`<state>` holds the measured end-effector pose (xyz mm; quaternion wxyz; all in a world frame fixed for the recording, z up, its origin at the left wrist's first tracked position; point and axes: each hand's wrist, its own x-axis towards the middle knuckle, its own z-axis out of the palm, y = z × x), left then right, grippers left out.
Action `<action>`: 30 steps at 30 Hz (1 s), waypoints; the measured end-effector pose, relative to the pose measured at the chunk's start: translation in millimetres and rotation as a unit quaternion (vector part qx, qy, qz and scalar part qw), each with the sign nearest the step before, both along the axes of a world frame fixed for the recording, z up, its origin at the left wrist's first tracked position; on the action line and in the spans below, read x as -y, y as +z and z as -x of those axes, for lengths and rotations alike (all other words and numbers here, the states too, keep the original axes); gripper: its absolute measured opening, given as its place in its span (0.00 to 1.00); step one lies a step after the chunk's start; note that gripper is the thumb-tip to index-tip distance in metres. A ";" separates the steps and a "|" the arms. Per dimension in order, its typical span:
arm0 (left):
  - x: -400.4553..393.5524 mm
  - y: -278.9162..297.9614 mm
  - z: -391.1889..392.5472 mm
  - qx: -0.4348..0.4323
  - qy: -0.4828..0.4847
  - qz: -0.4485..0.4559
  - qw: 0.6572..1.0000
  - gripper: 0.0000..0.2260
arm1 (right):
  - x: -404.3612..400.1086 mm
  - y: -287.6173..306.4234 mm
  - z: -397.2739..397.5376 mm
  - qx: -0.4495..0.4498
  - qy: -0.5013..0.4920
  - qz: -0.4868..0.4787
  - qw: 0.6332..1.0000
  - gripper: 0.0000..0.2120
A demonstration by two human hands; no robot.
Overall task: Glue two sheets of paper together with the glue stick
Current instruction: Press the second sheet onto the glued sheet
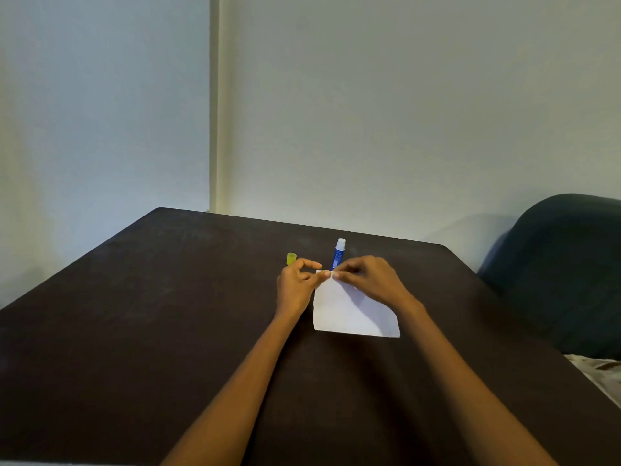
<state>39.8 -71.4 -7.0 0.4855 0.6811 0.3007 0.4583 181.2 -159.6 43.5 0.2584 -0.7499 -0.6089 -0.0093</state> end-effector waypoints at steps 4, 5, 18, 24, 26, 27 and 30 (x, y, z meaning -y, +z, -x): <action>-0.6 -1.1 0.4 0.012 -0.020 0.038 0.999 0.06 | -6.2 -0.1 2.6 -0.073 -0.054 -0.026 0.996 0.13; -0.6 -1.7 -0.4 0.005 -0.022 0.040 0.999 0.06 | -5.4 -1.1 1.5 -0.080 -0.059 -0.030 0.995 0.13; 1.7 -0.9 -3.6 -0.032 -0.088 0.067 0.993 0.04 | -1.9 -1.2 -20.0 -0.187 -0.171 -0.137 0.958 0.09; 2.9 -0.6 -3.4 0.037 -0.079 0.100 0.991 0.11 | 6.0 -8.1 -23.5 -0.323 -0.247 -0.203 0.891 0.06; 2.9 0.1 -3.0 0.030 -0.079 0.110 0.990 0.14 | 3.5 -14.1 -16.5 -0.353 -0.255 -0.212 0.875 0.05; 2.4 0.0 -2.6 0.012 -0.079 0.109 0.991 0.15 | 1.4 -17.3 -11.8 -0.360 -0.256 -0.210 0.872 0.05; 1.0 -2.0 -0.9 0.007 -0.050 0.110 0.993 0.11 | -3.7 -22.7 0.7 -0.381 -0.244 -0.201 0.869 0.11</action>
